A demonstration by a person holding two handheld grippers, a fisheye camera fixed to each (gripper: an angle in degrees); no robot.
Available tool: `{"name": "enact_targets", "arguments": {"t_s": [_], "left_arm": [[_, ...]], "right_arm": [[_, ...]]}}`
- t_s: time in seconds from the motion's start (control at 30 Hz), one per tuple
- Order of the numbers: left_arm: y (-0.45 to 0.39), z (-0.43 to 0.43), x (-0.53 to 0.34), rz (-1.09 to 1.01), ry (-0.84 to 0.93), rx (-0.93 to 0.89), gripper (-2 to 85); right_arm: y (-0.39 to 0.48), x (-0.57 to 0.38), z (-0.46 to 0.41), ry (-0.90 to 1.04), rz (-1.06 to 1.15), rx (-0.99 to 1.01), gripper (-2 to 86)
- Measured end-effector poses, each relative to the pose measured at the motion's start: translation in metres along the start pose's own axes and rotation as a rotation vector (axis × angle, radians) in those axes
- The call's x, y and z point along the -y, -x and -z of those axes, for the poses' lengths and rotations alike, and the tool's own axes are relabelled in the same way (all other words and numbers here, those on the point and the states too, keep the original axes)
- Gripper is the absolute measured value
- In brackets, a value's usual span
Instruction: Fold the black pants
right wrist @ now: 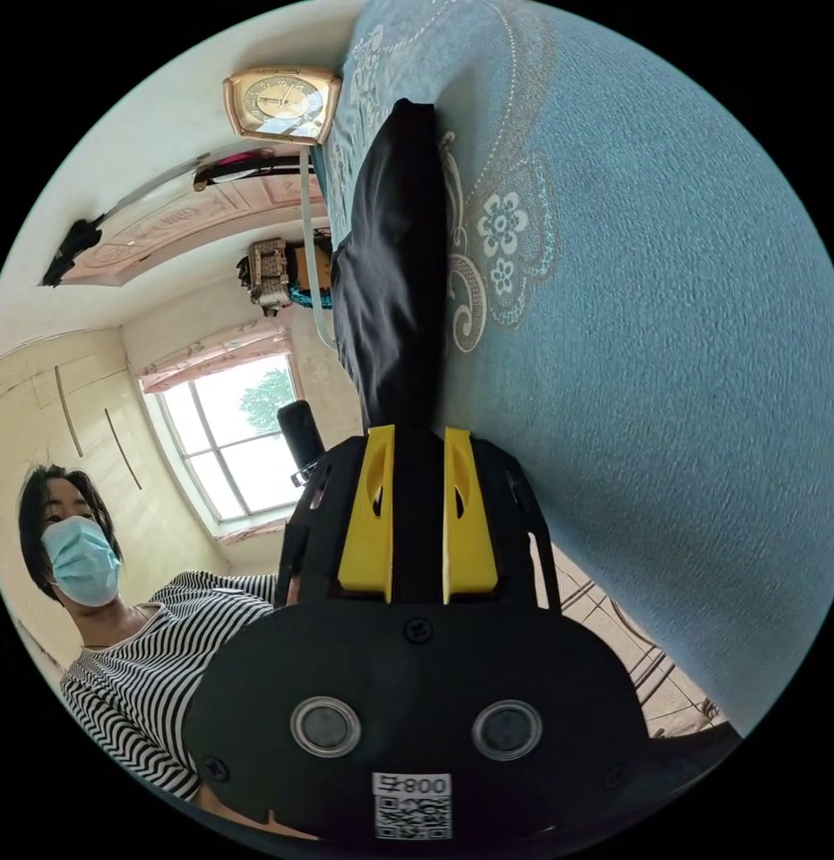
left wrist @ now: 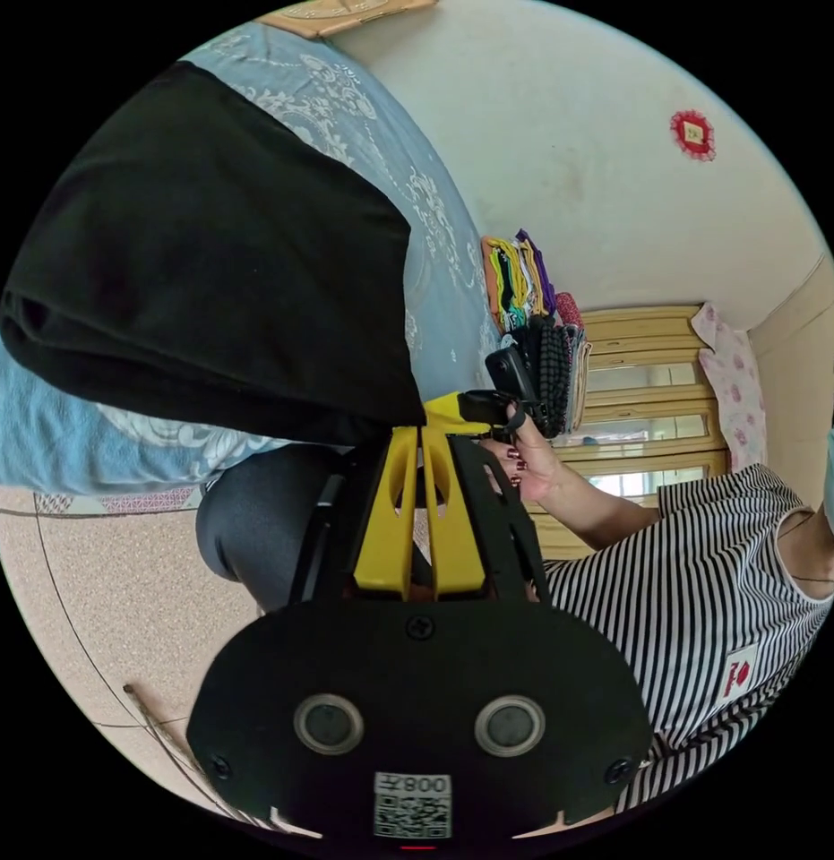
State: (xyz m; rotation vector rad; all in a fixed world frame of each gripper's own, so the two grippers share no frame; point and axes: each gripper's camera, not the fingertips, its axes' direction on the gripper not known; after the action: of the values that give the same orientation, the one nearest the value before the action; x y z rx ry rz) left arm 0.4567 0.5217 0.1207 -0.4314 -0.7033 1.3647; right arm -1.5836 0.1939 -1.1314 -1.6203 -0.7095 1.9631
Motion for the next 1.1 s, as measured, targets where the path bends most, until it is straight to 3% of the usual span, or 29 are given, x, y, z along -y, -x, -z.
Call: {"name": "enact_targets", "arguments": {"t_s": [0.37, 0.77, 1.1], "left_arm": [[0.008, -0.004, -0.006, 0.013, -0.064, -0.079, 0.7], [0.022, -0.004, -0.003, 0.04, -0.013, -0.058, 0.7], [0.035, 0.02, -0.005, 0.05, -0.064, -0.148, 0.7]], "right_arm": [[-0.045, 0.004, -0.002, -0.001, -0.014, 0.13, 10.7], [-0.086, 0.002, 0.004, -0.006, -0.019, 0.128, 11.1], [-0.115, 0.001, -0.004, 0.006, -0.034, 0.184, 10.9]]}}
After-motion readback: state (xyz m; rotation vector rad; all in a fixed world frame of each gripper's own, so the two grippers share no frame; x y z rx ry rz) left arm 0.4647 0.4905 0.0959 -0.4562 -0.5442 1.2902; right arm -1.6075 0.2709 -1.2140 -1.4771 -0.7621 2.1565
